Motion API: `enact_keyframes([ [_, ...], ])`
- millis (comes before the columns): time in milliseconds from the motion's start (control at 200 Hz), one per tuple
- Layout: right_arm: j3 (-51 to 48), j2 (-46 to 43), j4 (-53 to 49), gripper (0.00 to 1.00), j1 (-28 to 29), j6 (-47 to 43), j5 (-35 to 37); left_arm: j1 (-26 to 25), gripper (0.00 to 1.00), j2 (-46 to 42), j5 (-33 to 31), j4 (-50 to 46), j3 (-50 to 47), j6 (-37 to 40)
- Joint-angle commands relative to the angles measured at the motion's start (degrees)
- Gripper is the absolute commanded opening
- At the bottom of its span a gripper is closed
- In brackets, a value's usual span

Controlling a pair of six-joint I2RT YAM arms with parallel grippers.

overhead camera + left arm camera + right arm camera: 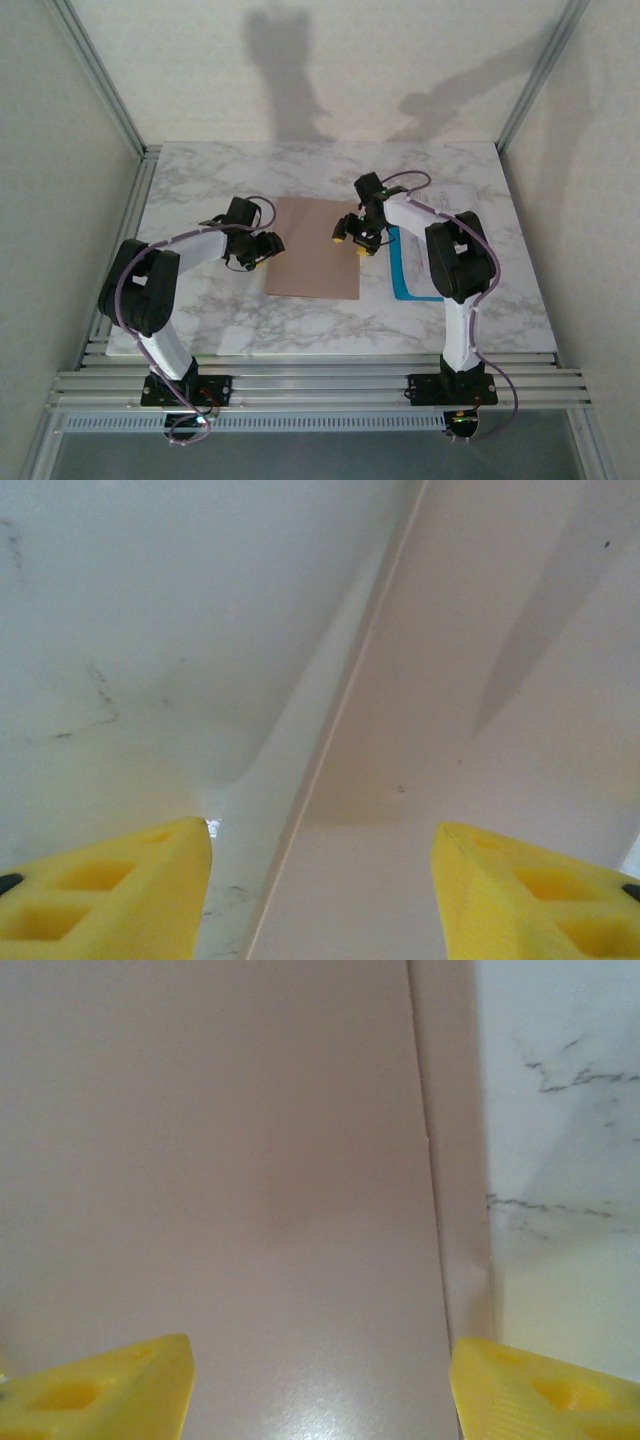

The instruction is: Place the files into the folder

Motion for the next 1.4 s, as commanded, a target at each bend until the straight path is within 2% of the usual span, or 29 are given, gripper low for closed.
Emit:
enact_keyframes([
  [0, 1.85, 1.39, -1.19, 0.69, 0.37, -0.68, -0.04, -0.51, 0.60, -1.82, -2.09, -2.23, 1.75, 0.08],
  [190, 1.48, 2.21, -1.45, 0.68, 0.57, -0.73, 0.90, -1.22, 0.66, -4.81, -2.64, -2.65, 1.23, -3.01],
  [335, 0.05, 2.30, -1.72, 0.68, 0.97, -1.11, 1.97, -2.35, 0.72, -8.90, -2.10, -2.96, -0.63, -10.58],
  [481, -1.41, 2.31, -2.06, 0.68, 1.49, -1.25, 3.57, -5.32, 0.75, -15.56, -1.47, -1.44, -5.66, -25.32],
  [671, -2.05, 2.28, -2.84, 0.68, 2.28, -1.60, 5.50, -13.77, 0.77, -24.44, -4.78, 3.69, -14.78, -47.65],
  [936, -1.95, 3.09, -3.64, 0.68, 2.79, -1.99, 5.89, -21.87, 0.80, -27.28, -8.78, 16.01, -24.18, -65.45],
  [1197, -1.80, 3.51, -4.12, 0.68, 2.83, -2.85, 5.69, -24.81, 0.78, -22.52, -14.50, 29.02, -28.62, -70.83],
  [1397, -1.42, 4.14, -4.33, 0.68, 2.79, -3.18, 4.82, -25.74, 0.75, -20.55, -17.46, 32.47, -29.70, -70.84],
])
